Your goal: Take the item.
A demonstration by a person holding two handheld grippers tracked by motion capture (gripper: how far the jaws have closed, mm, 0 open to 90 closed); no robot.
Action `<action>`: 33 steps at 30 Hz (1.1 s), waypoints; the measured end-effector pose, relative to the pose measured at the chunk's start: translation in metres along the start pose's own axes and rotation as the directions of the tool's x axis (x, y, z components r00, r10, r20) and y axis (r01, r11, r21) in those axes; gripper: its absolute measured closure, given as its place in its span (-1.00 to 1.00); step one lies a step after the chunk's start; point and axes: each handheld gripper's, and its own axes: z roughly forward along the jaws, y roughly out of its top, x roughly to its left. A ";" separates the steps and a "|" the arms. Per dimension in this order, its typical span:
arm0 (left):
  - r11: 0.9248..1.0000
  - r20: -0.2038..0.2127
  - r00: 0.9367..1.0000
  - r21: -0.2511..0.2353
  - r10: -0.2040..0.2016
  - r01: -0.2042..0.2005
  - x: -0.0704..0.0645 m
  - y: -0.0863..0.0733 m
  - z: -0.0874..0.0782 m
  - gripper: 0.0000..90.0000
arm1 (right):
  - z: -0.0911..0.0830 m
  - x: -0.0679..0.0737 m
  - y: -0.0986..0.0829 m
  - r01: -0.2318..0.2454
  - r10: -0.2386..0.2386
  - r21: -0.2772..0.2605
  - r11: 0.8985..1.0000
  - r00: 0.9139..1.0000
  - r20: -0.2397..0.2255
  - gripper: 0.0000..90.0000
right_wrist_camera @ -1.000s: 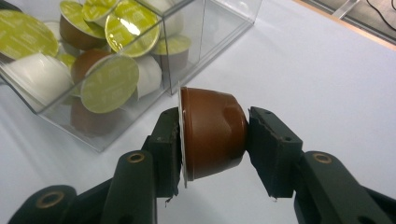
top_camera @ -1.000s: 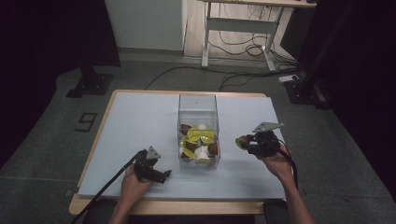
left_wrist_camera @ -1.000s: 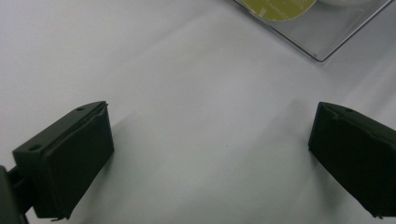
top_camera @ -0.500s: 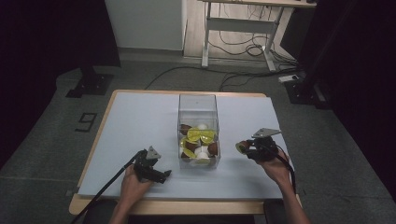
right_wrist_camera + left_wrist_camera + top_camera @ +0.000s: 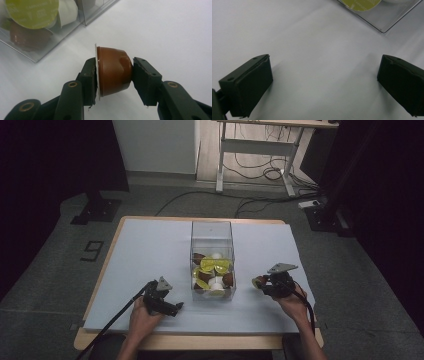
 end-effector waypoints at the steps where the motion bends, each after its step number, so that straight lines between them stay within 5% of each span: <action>1: 1.000 0.000 1.000 0.000 0.000 0.000 0.000 0.000 0.000 -1.00 | 0.001 0.000 -0.002 -0.003 0.003 0.001 1.000 1.000 -0.001 0.23; 19: 1.000 0.000 1.000 0.000 0.000 0.000 0.000 0.000 0.000 -1.00 | 0.019 -0.001 -0.023 -0.058 0.058 0.026 0.998 0.998 -0.012 0.18; 33: 1.000 0.000 1.000 0.000 0.000 0.000 0.000 0.000 0.000 -1.00 | 0.025 0.001 -0.027 -0.026 0.023 0.058 0.998 0.999 0.045 -0.27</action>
